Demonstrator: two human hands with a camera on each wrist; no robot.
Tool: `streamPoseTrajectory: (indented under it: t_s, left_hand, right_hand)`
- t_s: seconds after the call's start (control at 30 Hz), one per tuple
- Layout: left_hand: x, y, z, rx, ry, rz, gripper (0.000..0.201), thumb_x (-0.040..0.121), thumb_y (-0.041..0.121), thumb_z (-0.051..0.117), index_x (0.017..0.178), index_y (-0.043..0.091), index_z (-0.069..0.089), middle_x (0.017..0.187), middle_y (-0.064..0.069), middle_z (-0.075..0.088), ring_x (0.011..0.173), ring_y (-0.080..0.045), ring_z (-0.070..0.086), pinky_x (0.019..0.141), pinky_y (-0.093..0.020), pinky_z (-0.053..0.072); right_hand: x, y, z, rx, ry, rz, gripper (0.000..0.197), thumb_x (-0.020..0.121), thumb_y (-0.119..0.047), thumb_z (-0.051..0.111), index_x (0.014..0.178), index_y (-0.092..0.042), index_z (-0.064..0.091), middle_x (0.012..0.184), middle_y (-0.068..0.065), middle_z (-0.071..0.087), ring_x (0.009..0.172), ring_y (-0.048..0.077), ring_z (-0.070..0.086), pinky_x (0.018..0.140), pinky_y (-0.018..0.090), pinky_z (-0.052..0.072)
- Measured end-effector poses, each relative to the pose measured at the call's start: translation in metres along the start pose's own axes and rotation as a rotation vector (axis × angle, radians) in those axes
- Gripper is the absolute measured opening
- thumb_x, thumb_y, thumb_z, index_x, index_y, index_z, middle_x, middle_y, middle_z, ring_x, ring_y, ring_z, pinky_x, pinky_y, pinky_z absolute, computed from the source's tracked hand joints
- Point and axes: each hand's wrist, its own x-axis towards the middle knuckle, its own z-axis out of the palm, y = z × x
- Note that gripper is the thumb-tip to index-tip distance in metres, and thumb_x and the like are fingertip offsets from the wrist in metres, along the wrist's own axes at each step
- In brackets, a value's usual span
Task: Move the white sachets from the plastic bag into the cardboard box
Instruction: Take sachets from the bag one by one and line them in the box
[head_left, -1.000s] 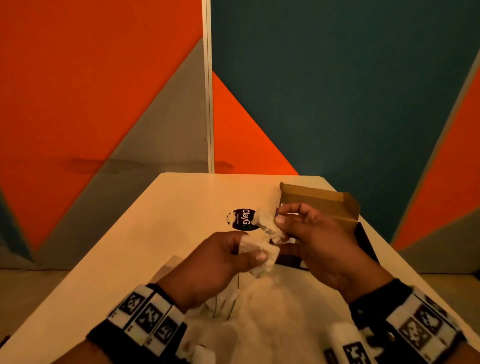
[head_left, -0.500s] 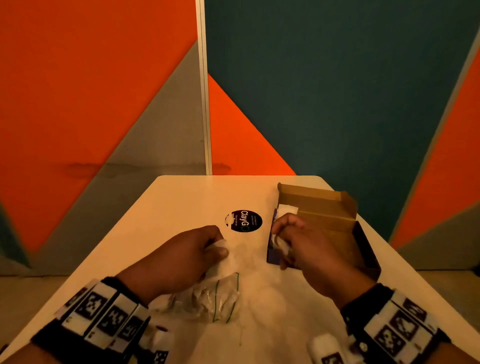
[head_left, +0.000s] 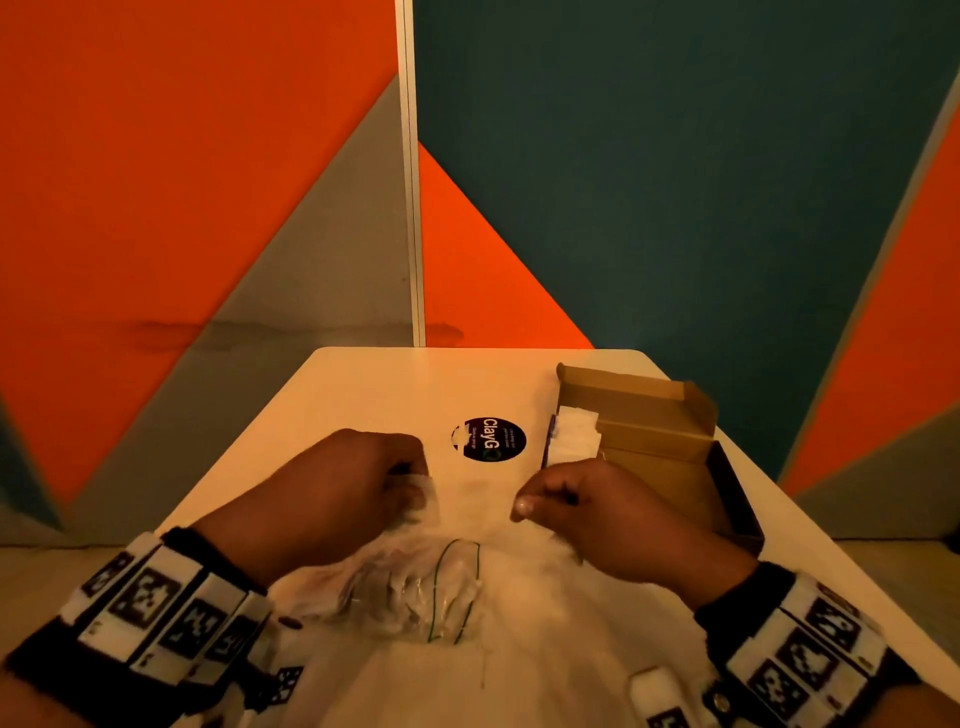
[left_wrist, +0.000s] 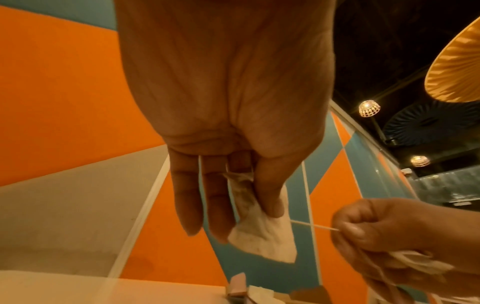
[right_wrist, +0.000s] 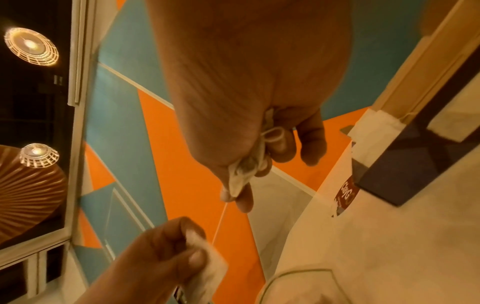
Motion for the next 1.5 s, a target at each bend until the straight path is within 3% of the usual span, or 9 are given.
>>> streamPoseTrajectory:
  t_s: [0.17, 0.27, 0.57, 0.8, 1.0, 1.17, 1.33, 1.43, 1.5]
  left_hand:
    - [-0.004, -0.034, -0.010, -0.005, -0.013, -0.153, 0.018, 0.095, 0.026, 0.060, 0.081, 0.033, 0.071, 0.069, 0.023, 0.068, 0.066, 0.007, 0.062, 0.053, -0.011, 0.042]
    - [-0.004, -0.036, -0.010, -0.026, 0.002, -0.176, 0.020, 0.094, 0.024, 0.060, 0.079, 0.033, 0.070, 0.070, 0.018, 0.070, 0.066, 0.002, 0.063, 0.057, -0.015, 0.045]
    - [0.004, 0.025, 0.022, -0.173, 0.017, 0.010, 0.008, 0.093, 0.029, 0.064, 0.086, 0.033, 0.066, 0.072, 0.016, 0.065, 0.071, 0.000, 0.060, 0.064, -0.021, 0.045]
    - [-0.006, 0.010, 0.030, -0.840, 0.018, -0.053, 0.009, 0.091, 0.009, 0.067, 0.086, 0.016, 0.068, 0.080, -0.002, 0.073, 0.072, -0.011, 0.067, 0.070, -0.026, 0.052]
    - [-0.005, 0.026, 0.043, -1.312, 0.095, -0.019, 0.006, 0.083, 0.008, 0.072, 0.089, 0.010, 0.073, 0.121, -0.007, 0.072, 0.116, -0.019, 0.066, 0.098, -0.039, 0.050]
    - [0.003, 0.033, 0.053, -1.463, 0.182, -0.010, 0.016, 0.072, 0.016, 0.079, 0.086, 0.011, 0.073, 0.081, -0.017, 0.071, 0.073, -0.026, 0.066, 0.075, -0.035, 0.055]
    - [0.002, 0.030, 0.053, -1.460, 0.304, -0.168, 0.020, 0.072, 0.006, 0.073, 0.090, 0.005, 0.067, 0.082, -0.021, 0.072, 0.075, -0.030, 0.067, 0.081, -0.044, 0.054]
    - [0.002, 0.032, 0.054, -1.397, 0.328, -0.250, 0.029, 0.070, 0.007, 0.075, 0.098, 0.001, 0.067, 0.086, -0.027, 0.074, 0.074, -0.035, 0.070, 0.083, -0.048, 0.055]
    - [0.001, 0.036, 0.056, -1.357, 0.337, -0.299, 0.022, 0.077, 0.002, 0.075, 0.097, 0.000, 0.068, 0.085, -0.025, 0.075, 0.073, -0.034, 0.071, 0.079, -0.044, 0.056]
  right_hand:
    - [-0.004, 0.022, -0.022, -0.045, 0.033, 0.128, 0.020, 0.096, -0.037, 0.057, 0.098, -0.028, 0.075, 0.090, -0.013, 0.071, 0.073, 0.003, 0.066, 0.060, 0.017, 0.056]
    - [-0.001, 0.024, -0.026, -0.065, 0.121, 0.190, 0.015, 0.095, -0.040, 0.059, 0.096, -0.035, 0.073, 0.093, -0.008, 0.072, 0.081, 0.014, 0.067, 0.073, 0.035, 0.061]
    - [0.009, -0.015, 0.027, -0.051, -0.053, -0.043, 0.017, 0.090, -0.046, 0.064, 0.101, -0.034, 0.070, 0.063, -0.005, 0.062, 0.053, 0.004, 0.059, 0.054, 0.019, 0.043]
    - [0.002, -0.001, 0.011, 0.273, 0.030, -0.003, 0.016, 0.094, -0.035, 0.062, 0.088, -0.032, 0.077, 0.087, 0.001, 0.075, 0.068, 0.019, 0.057, 0.056, 0.028, 0.048]
    - [-0.003, -0.008, 0.020, 0.459, -0.007, 0.023, 0.018, 0.096, -0.025, 0.061, 0.090, -0.016, 0.075, 0.067, 0.002, 0.062, 0.058, 0.018, 0.049, 0.053, 0.032, 0.043]
    - [-0.004, -0.011, 0.030, 0.480, -0.055, 0.053, 0.022, 0.098, -0.026, 0.059, 0.097, -0.010, 0.073, 0.062, -0.004, 0.060, 0.052, 0.012, 0.048, 0.056, 0.032, 0.042]
    - [-0.007, -0.010, 0.034, 0.515, 0.028, 0.062, 0.030, 0.098, -0.034, 0.054, 0.072, -0.034, 0.069, 0.057, -0.008, 0.054, 0.051, 0.011, 0.047, 0.053, 0.029, 0.041]
    - [-0.005, -0.009, 0.036, 0.577, 0.112, 0.049, 0.013, 0.088, -0.046, 0.061, 0.089, -0.035, 0.068, 0.062, -0.001, 0.059, 0.052, 0.011, 0.051, 0.051, 0.028, 0.041]
    - [-0.003, -0.008, 0.039, 0.603, 0.135, 0.039, 0.027, 0.077, -0.056, 0.062, 0.098, -0.039, 0.066, 0.070, 0.004, 0.066, 0.055, 0.012, 0.054, 0.052, 0.030, 0.043]
